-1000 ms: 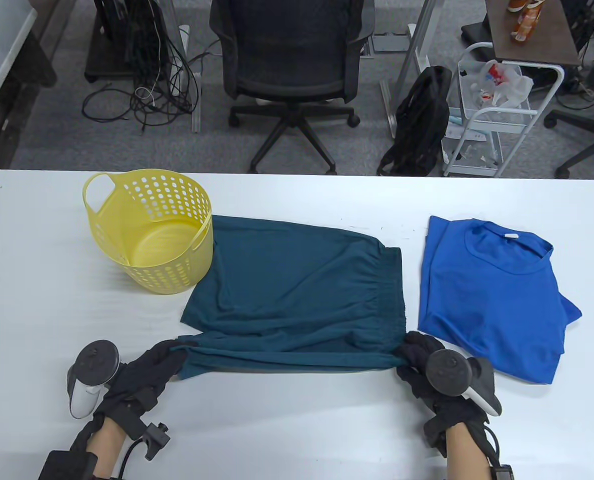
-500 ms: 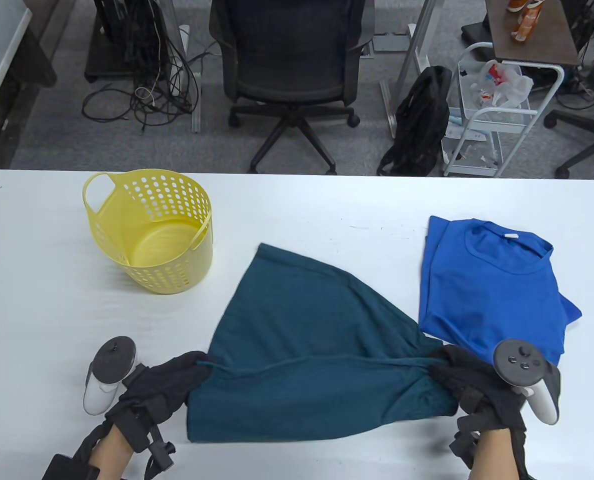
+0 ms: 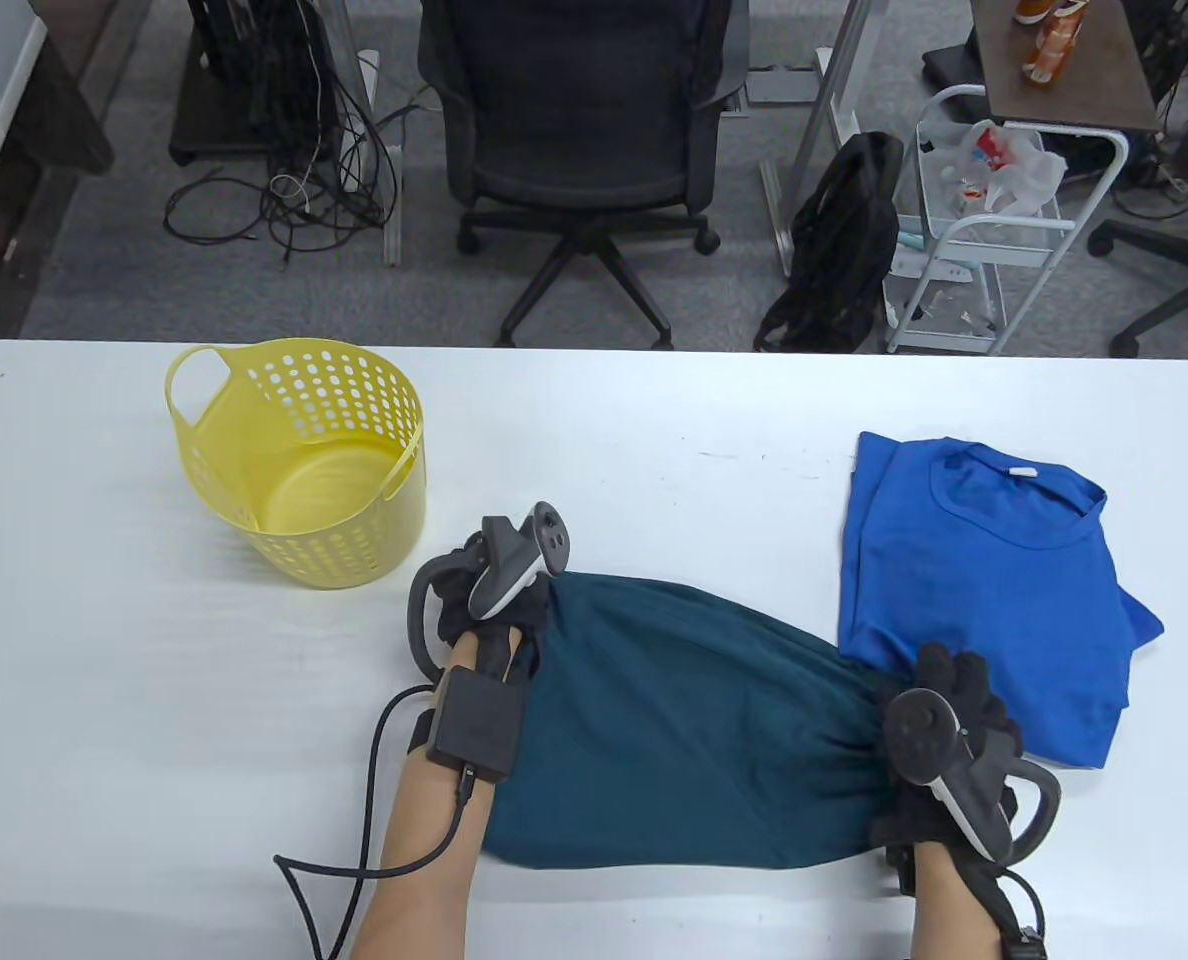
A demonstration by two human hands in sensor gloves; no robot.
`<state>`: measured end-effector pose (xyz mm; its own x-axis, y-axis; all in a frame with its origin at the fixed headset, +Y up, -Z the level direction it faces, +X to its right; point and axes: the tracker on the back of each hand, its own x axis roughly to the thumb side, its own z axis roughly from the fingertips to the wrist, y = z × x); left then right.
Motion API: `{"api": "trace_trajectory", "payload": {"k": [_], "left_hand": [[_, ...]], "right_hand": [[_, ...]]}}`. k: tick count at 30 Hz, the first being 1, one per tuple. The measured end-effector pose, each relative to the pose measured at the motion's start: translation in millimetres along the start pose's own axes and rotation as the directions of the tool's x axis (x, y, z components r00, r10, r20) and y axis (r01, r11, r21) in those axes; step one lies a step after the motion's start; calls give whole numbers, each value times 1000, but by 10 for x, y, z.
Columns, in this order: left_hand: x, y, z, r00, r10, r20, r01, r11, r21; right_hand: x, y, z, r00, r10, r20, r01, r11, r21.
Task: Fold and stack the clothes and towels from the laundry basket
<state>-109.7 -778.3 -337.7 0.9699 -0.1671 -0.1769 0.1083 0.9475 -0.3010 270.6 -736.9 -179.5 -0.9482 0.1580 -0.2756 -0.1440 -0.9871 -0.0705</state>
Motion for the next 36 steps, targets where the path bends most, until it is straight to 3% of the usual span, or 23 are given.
{"api": "trace_trajectory", "payload": {"k": [1,3,7,11,13,15,18,25,28,36], "left_hand": [[-28,-22,10,999,-49,-9,50,997,56],[-126,-49,55,988,-148,-48,147,989,-12],[-460,-100,211,986,-137,-92,130,989,-75],[-885,-104,462,998,44,-34,-48,993,-109],[-1085,-98,630,991,133,13,-130,984,-120],[-1257,-102,789,980,193,51,-189,978,-87],[-1547,-143,1028,957,270,102,-271,963,-4],[-1924,-271,1179,915,376,147,-393,913,108],[-1948,-297,1170,897,410,164,-431,894,121],[-1950,-345,1155,902,394,174,-416,903,110]], "right_hand": [[-12,-4,3,999,-40,-5,40,999,9],[-11,0,-3,998,-64,-15,65,997,42],[60,39,-1,998,-45,-36,51,986,161],[188,131,5,997,-40,-66,62,925,375],[271,228,8,998,-15,-63,41,901,431],[343,322,5,997,58,-47,-31,894,447],[461,418,17,982,190,-20,-168,909,380],[411,455,-39,991,55,-121,-5,925,379],[417,470,-64,988,78,-130,-18,915,404],[326,518,-66,981,-73,-179,136,920,368]]}}
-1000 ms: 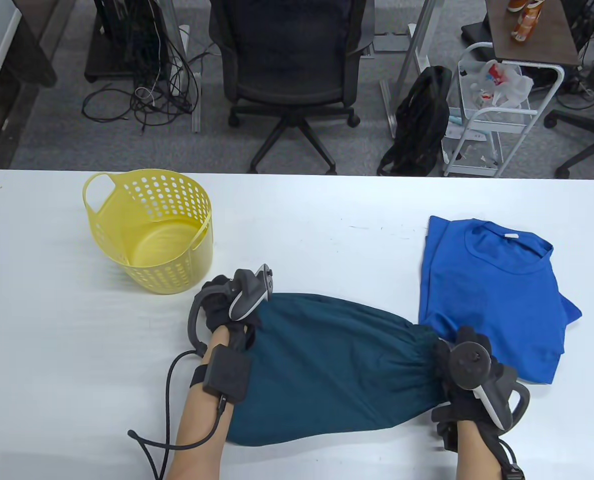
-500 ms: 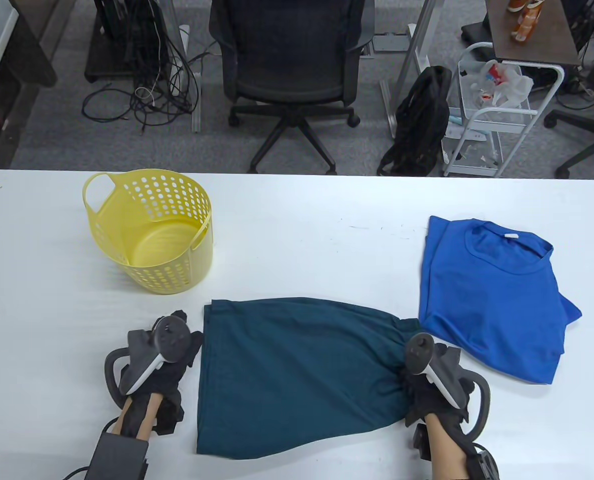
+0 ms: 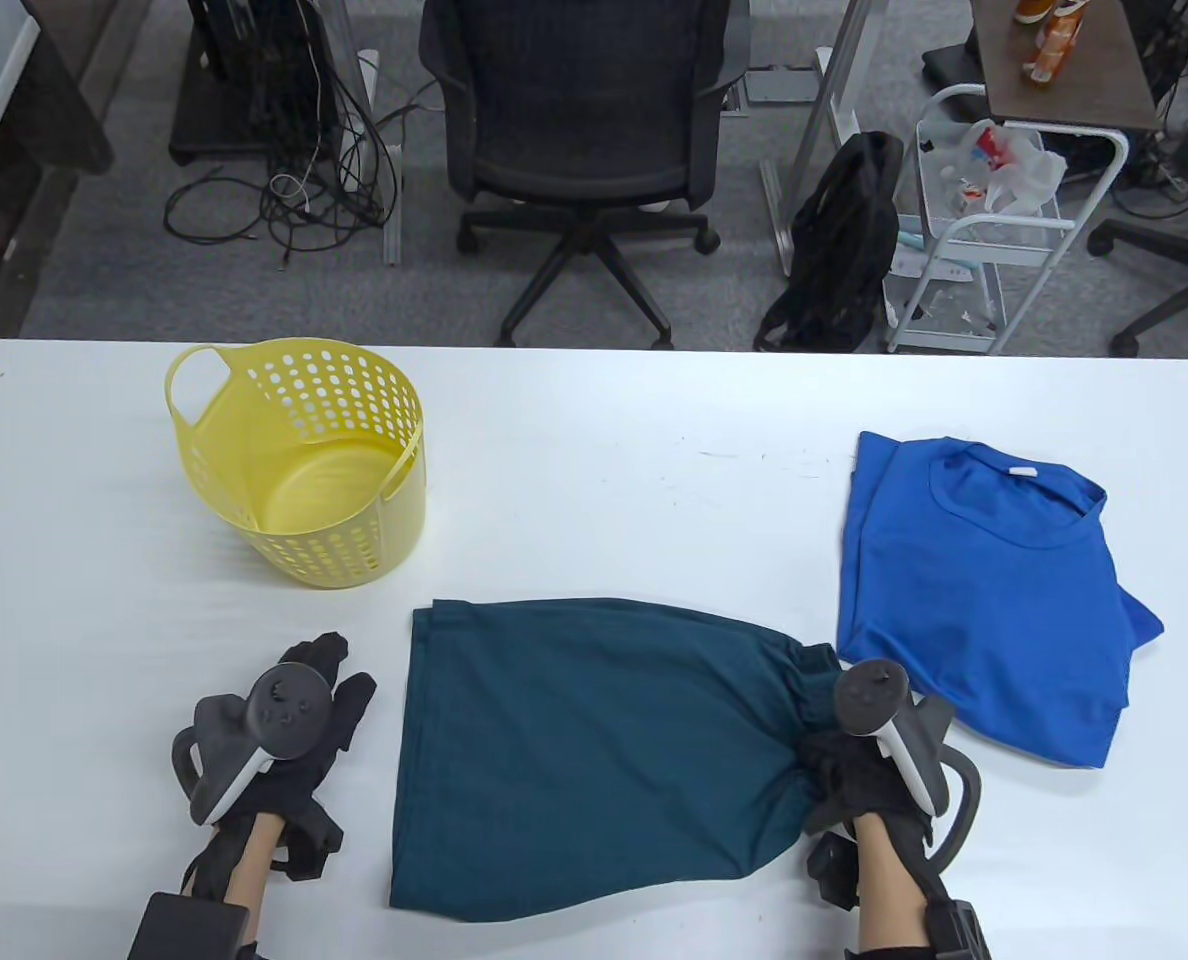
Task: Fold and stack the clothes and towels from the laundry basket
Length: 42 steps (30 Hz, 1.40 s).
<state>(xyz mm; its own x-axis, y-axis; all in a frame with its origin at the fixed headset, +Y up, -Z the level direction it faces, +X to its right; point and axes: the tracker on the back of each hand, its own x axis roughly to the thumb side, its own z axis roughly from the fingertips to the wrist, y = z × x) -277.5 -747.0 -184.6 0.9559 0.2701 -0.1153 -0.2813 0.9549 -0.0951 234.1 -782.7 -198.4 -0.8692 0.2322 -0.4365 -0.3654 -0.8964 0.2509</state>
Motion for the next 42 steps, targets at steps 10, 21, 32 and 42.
{"api": "trace_trajectory", "payload": {"k": [10,21,32,42], "left_hand": [[22,-12,15,1000,-14,14,14,1000,-22],[6,-11,23,1000,-18,6,18,999,-37],[-22,9,27,1000,-19,2,19,998,-53],[-34,76,72,1000,15,16,-15,1000,-21]], "right_hand": [[-234,-276,58,839,-483,249,466,875,129],[-445,-255,-77,560,-772,301,553,618,559],[-197,-418,127,789,-460,407,393,887,241],[1150,-780,1106,851,369,373,-250,910,-331]]}}
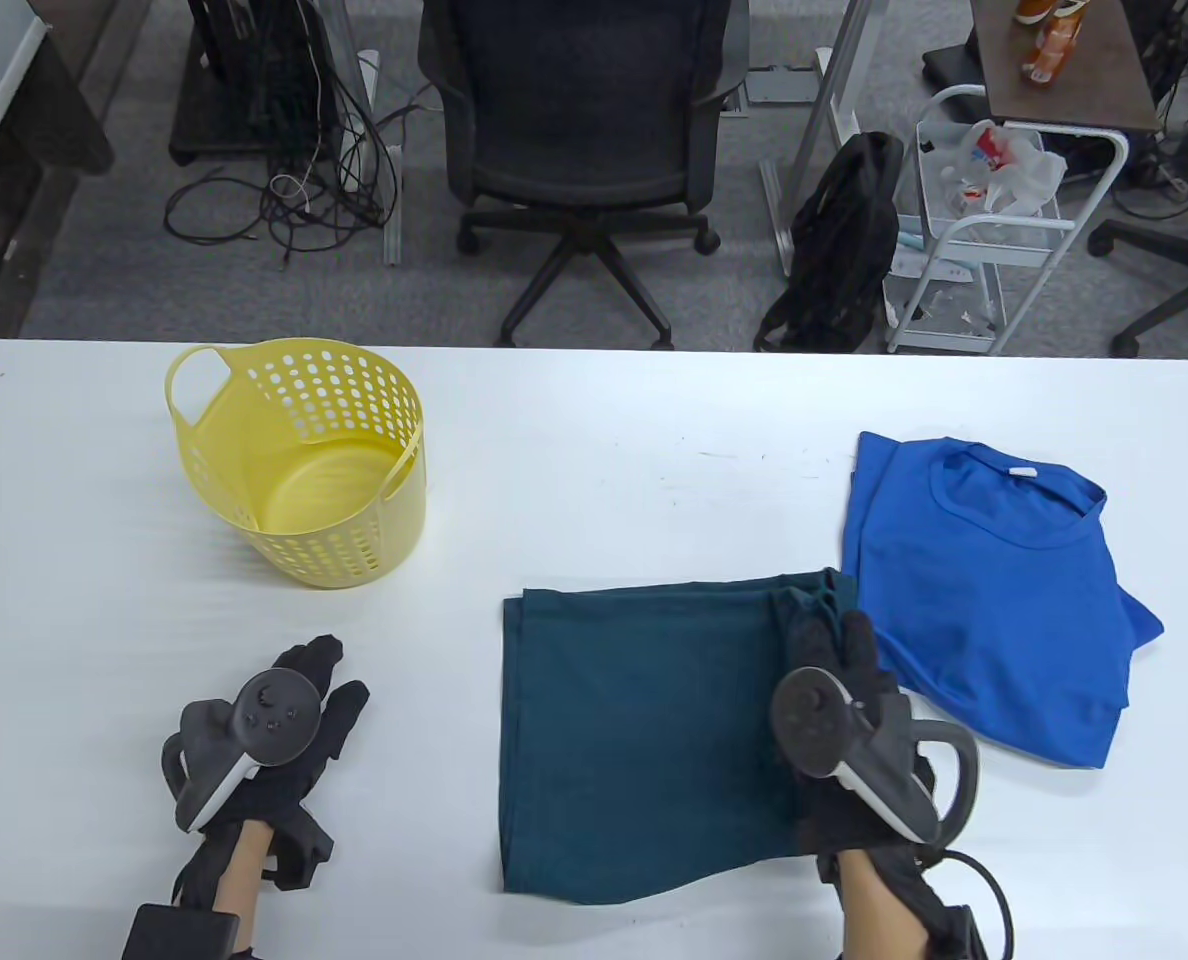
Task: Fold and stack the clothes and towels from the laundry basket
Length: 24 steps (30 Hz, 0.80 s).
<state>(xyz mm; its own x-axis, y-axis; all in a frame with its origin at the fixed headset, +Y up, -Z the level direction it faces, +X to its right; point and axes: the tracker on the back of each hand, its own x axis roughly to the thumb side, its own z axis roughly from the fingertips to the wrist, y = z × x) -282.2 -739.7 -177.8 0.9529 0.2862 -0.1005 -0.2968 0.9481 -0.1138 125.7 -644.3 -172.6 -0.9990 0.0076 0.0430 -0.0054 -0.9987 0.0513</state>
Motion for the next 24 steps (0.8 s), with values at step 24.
{"api": "trace_trajectory", "payload": {"k": [24], "left_hand": [[870,-284,-455,969,221,113,-159,903,-400]], "right_hand": [[-611,1025,-641,778,-541,-318,625,718,306]]}}
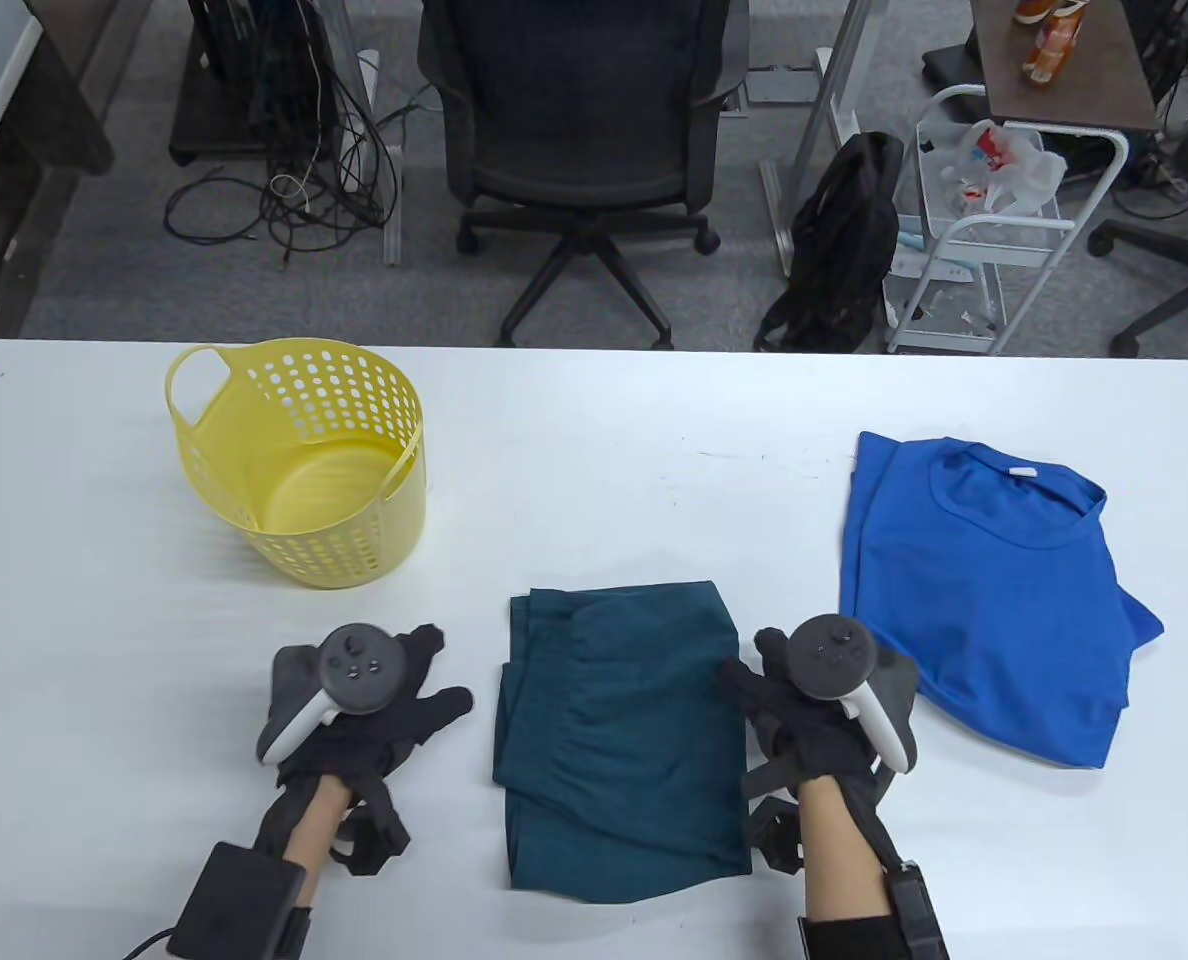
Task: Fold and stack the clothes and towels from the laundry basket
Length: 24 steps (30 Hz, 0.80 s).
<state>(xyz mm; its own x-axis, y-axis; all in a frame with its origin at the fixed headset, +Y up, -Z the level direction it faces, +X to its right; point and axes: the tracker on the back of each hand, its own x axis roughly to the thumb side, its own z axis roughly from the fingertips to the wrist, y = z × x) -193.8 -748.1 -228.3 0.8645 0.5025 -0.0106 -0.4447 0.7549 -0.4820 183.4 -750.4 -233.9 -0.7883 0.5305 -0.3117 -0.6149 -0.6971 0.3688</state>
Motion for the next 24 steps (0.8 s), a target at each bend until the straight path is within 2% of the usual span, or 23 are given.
{"api": "trace_trajectory", "payload": {"k": [2,4,5,6,7,8,10,13,14,16,18,19,21,22,24], "left_hand": [[229,-42,-293,999,-34,-6,33,997,-65],[436,-103,-643,985,-166,-52,156,975,-160],[478,-123,-731,975,-214,-65,198,960,-199],[533,-170,-877,947,-306,-96,272,925,-265],[580,-221,-989,910,-396,-123,348,891,-291],[603,-250,-1056,890,-440,-119,390,870,-302],[660,-259,-1170,885,-451,-116,392,856,-336],[679,-256,-1235,866,-483,-127,418,841,-344],[688,-257,-1245,866,-486,-120,423,838,-343],[698,-256,-1242,857,-505,-103,448,829,-335],[671,-255,-1229,876,-479,-60,436,838,-328],[664,-255,-1210,883,-467,-34,434,843,-318],[658,-256,-1112,892,-444,89,451,858,-246],[654,-255,-1031,882,-441,167,466,867,-175],[628,-191,-827,860,-438,263,466,883,-52]], "right_hand": [[-45,60,-198,997,-31,-64,33,999,27],[41,103,-361,997,-5,-80,-3,995,-101],[66,111,-391,996,-1,-86,-9,993,-118],[129,137,-467,995,-13,-102,4,996,-84],[181,147,-523,993,-23,-117,16,998,-61],[215,149,-558,991,-31,-131,21,996,-81],[275,166,-644,986,-63,-154,41,989,-144],[343,162,-690,996,-17,-87,6,993,-122],[364,127,-679,999,-37,2,37,992,-117],[383,43,-620,981,-156,112,160,987,-28],[416,11,-509,854,-399,333,361,916,173],[439,6,-446,828,-424,367,377,905,195],[521,13,-250,811,-320,490,262,947,185],[550,17,-149,808,-257,530,208,966,152],[584,9,24,787,-215,578,184,976,113]]}}
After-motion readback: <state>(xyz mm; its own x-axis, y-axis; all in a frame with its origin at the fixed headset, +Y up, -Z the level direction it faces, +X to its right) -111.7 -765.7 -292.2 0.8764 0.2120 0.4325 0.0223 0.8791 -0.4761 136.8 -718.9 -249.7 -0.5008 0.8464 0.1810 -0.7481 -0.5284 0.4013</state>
